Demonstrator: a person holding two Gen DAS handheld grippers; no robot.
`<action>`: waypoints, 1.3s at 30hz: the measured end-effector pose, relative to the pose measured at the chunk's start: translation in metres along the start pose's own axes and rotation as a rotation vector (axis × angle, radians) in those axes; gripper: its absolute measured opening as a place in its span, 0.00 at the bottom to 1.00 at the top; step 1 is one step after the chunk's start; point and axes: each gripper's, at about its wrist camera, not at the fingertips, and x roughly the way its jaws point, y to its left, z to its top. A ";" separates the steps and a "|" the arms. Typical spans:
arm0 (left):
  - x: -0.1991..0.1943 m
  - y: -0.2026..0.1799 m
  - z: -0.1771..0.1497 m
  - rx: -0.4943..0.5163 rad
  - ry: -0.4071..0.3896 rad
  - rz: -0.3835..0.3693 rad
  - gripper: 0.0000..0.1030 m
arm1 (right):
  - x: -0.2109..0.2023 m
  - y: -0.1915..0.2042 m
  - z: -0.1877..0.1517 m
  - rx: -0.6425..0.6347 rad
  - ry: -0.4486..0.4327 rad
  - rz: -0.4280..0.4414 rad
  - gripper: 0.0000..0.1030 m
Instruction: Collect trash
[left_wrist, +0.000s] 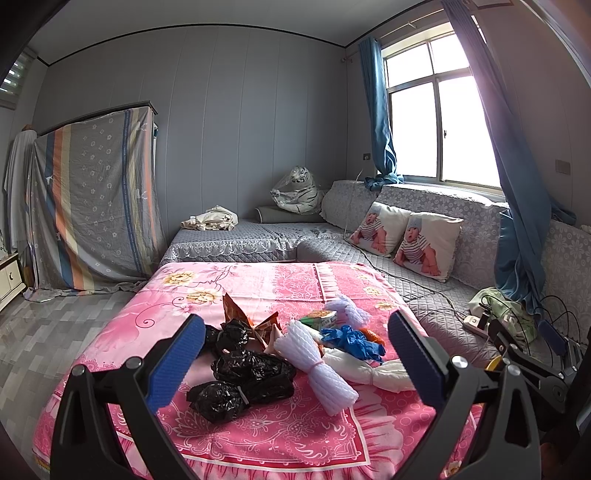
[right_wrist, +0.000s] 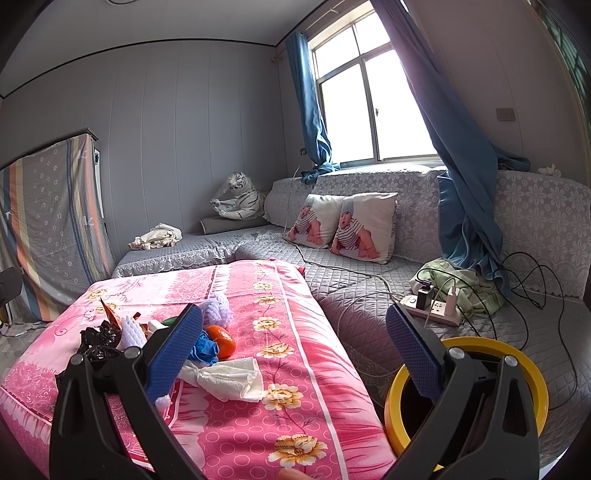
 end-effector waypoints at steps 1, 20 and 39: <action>0.000 0.000 0.000 0.000 0.000 0.000 0.93 | 0.000 0.000 -0.002 0.000 -0.001 -0.001 0.92; 0.002 -0.003 0.000 0.006 -0.003 -0.010 0.93 | 0.003 0.001 -0.003 0.003 -0.003 -0.005 0.92; 0.053 0.072 -0.025 -0.043 0.164 -0.102 0.93 | 0.040 -0.014 0.005 0.004 0.020 0.262 0.92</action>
